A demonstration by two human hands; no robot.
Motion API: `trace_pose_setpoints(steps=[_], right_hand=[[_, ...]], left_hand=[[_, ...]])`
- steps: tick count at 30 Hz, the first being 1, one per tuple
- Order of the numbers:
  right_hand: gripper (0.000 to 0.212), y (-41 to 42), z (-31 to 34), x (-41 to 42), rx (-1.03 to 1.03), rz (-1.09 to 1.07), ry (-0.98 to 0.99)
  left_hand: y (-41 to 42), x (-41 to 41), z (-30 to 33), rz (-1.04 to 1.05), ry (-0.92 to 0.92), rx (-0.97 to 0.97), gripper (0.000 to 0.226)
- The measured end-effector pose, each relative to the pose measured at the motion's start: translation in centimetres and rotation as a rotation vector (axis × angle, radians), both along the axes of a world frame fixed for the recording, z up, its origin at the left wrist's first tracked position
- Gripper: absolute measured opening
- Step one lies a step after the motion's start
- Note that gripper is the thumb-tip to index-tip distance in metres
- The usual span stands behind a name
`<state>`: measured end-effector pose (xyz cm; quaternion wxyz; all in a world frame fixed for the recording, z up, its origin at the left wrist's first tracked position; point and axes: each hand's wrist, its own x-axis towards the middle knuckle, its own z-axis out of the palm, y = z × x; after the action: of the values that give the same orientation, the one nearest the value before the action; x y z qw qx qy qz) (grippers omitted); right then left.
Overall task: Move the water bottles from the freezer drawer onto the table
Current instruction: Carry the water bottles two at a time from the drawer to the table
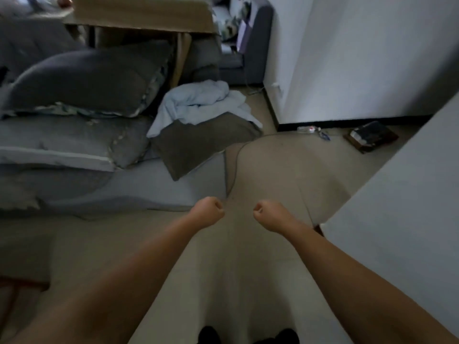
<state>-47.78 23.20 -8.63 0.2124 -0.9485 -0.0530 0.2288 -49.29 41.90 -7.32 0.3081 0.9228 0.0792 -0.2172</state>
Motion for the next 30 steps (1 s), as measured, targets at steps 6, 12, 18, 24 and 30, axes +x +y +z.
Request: trace_pose_setpoints(steps=[6,12,18,24,30], right_hand=[[0.024,13.6,-0.6,1.9,-0.012,0.251,0.016],[0.019,28.2,-0.9,3.6,-0.061,0.623,0.052],[0.029,44.9,-0.1,4.5,-0.110,1.045,0.031],[0.028,58.8,1.7,2.2,-0.100,1.409,-0.032],[0.028,67.4,-0.1,-8.5,-0.104,1.735,-0.005]], left_hand=[[12.7,-2.8,-0.8,0.260,-0.034,-0.066,0.010],[24.6,-7.8,-1.6,0.582,0.001,-0.071,0.032],[35.5,-10.9,-0.5,0.976,-0.074,-0.064,0.008],[42.3,-16.0,0.2,1.386,-0.100,-0.091,0.023],[43.2,-25.2,-0.4,1.728,-0.058,-0.071,0.027]])
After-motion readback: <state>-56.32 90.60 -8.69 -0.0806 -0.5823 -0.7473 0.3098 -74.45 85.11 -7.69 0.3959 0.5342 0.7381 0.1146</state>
